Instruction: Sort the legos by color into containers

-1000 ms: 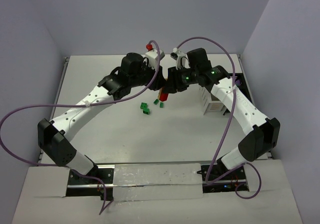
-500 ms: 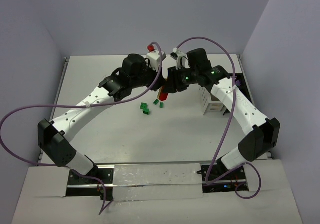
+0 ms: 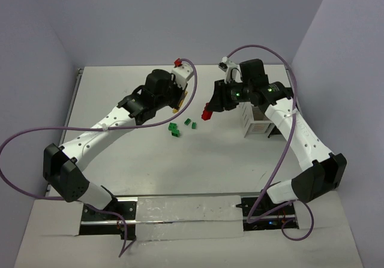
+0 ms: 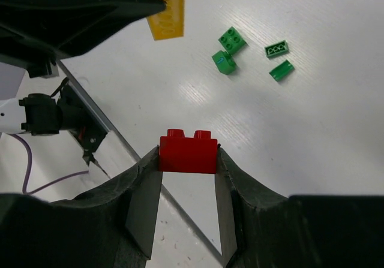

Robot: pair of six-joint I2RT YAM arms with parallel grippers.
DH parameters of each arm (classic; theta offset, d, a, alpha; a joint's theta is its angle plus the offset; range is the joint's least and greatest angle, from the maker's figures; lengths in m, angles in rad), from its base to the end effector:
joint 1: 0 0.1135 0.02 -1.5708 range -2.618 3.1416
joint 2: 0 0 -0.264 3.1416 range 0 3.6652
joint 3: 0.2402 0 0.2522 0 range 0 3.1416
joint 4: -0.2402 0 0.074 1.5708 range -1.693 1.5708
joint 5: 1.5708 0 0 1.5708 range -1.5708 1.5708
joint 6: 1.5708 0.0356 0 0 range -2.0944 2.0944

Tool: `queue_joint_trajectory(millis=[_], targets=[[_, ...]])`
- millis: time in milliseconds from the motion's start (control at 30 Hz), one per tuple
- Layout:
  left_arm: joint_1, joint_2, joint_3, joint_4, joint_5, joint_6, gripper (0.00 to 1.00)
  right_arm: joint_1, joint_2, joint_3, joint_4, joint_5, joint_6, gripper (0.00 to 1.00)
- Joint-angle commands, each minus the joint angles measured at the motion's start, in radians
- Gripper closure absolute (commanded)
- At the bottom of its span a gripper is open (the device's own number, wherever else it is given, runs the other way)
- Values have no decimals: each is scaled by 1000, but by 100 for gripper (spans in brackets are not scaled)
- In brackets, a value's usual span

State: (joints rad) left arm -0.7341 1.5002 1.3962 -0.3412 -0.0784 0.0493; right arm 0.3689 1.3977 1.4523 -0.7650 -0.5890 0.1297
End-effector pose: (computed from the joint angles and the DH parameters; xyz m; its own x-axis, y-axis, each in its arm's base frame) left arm 0.2618 -0.2324 0.3639 -0.2890 0.3270 -0.8998 0.6304 0.7723 0.0782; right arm 0.2675 0.1246 0.3793 -0.6927 -0.1525 -0.7049 -0.6081 0.6489 0.4573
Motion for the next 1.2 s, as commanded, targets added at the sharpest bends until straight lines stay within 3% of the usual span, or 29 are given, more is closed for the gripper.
queue_joint_trajectory(millis=[0,233,400,533,733,1167], targets=[[29,-34,19,41,-11,14,100,-57,-34,-2,-46,-19,-49,100],[91,-22,50,26,68,-34,100,-271,-31,62,-103,10,-154,100],[130,-8,56,39,113,-103,100,-444,-55,59,-126,170,-246,100],[145,10,74,31,171,-125,100,-479,-69,23,-86,311,-294,100],[170,31,107,28,273,-149,100,-482,-41,-42,-16,388,-303,100],[189,72,144,25,377,-163,100,-485,15,-120,81,381,-309,100]])
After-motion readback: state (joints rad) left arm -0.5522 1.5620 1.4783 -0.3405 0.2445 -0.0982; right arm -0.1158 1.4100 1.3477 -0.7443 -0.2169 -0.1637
